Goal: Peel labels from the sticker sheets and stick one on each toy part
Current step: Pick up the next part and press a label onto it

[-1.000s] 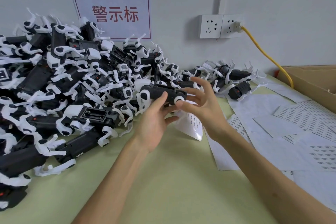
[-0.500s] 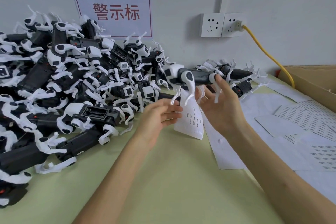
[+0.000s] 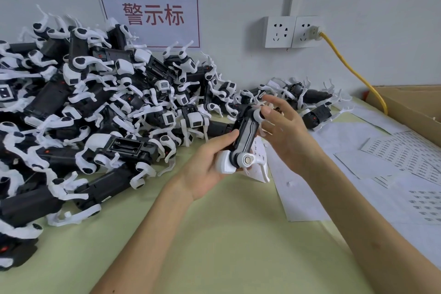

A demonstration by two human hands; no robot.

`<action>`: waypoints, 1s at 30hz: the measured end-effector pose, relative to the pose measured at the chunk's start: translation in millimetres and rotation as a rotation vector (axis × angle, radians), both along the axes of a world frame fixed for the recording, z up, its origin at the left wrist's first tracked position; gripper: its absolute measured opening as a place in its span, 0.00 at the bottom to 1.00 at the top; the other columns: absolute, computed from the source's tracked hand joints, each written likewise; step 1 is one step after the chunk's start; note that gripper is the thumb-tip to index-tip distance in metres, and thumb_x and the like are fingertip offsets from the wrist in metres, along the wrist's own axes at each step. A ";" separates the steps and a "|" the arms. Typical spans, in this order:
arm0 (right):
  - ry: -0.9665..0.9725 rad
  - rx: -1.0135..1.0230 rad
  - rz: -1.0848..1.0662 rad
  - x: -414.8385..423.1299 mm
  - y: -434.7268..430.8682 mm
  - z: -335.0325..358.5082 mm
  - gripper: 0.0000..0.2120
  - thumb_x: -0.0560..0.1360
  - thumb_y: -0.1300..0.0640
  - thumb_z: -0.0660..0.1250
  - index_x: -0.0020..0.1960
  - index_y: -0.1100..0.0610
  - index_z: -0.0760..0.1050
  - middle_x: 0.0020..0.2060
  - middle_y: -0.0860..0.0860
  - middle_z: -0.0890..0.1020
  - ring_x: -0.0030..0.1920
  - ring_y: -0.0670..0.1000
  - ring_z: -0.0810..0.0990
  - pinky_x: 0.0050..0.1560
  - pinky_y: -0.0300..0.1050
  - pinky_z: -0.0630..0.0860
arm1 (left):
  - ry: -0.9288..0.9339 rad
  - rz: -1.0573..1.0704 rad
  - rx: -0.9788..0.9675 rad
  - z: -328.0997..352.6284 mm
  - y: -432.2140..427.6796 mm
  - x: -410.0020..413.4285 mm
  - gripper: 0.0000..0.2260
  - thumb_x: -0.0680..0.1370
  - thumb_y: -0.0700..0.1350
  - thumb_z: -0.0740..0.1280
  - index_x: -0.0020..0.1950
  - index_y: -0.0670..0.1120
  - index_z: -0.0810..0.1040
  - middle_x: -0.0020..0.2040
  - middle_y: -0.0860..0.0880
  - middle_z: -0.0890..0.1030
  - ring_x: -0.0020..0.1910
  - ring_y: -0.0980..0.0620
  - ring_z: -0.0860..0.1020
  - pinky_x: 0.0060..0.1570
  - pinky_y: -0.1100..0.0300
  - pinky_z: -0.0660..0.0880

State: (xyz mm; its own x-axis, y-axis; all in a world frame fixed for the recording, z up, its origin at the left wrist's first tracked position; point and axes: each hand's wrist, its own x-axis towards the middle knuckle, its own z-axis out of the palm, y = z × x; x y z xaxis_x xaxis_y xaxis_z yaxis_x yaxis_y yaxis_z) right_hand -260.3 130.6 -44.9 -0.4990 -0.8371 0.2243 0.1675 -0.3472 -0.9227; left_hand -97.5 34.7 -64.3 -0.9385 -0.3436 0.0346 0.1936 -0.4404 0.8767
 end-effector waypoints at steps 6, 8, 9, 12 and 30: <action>0.069 -0.043 -0.336 -1.1 -0.2 0.4 0.06 0.74 0.52 0.68 0.48 0.53 0.79 0.43 0.50 0.83 0.45 0.49 0.81 0.52 0.45 0.73 | 0.085 0.171 0.013 -4.1 -5.8 -0.1 0.15 0.72 0.52 0.73 0.55 0.45 0.88 0.55 0.45 0.85 0.54 0.47 0.82 0.71 0.41 0.68; 0.000 -0.055 -0.233 -2.2 3.1 5.2 0.05 0.74 0.53 0.66 0.42 0.55 0.77 0.37 0.52 0.80 0.38 0.50 0.78 0.45 0.44 0.72 | 0.085 0.222 0.034 -3.7 -6.4 0.4 0.15 0.73 0.53 0.73 0.55 0.47 0.88 0.54 0.45 0.85 0.53 0.47 0.81 0.66 0.44 0.72; 0.002 -0.042 -0.182 -1.5 3.9 6.9 0.06 0.73 0.54 0.65 0.40 0.55 0.75 0.35 0.52 0.79 0.36 0.51 0.76 0.43 0.45 0.72 | 0.074 0.251 0.029 -3.2 -6.1 0.6 0.13 0.74 0.54 0.72 0.52 0.48 0.88 0.51 0.46 0.85 0.51 0.48 0.82 0.64 0.45 0.73; 0.112 0.016 -0.016 5.8 3.3 6.4 0.05 0.73 0.56 0.65 0.41 0.56 0.75 0.35 0.53 0.79 0.37 0.51 0.76 0.43 0.44 0.73 | 0.042 0.331 -0.026 -3.0 -5.1 0.1 0.13 0.77 0.54 0.69 0.49 0.47 0.88 0.45 0.46 0.85 0.46 0.50 0.84 0.63 0.48 0.75; 0.404 0.070 0.043 21.8 2.1 1.2 0.13 0.78 0.52 0.66 0.49 0.64 0.77 0.43 0.56 0.80 0.46 0.54 0.79 0.57 0.59 0.74 | 0.073 0.392 -0.287 -3.9 2.6 -3.4 0.19 0.78 0.49 0.68 0.67 0.42 0.78 0.58 0.44 0.85 0.58 0.48 0.82 0.56 0.57 0.78</action>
State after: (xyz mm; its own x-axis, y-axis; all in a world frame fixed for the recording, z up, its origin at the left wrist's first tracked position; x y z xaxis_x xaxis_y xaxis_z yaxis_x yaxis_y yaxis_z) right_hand -238.5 132.7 -43.8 -0.3467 -0.8753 0.3372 -0.2000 -0.2822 -0.9383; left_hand -100.9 37.3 -68.2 -0.7320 -0.6375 0.2403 0.3617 -0.0647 0.9300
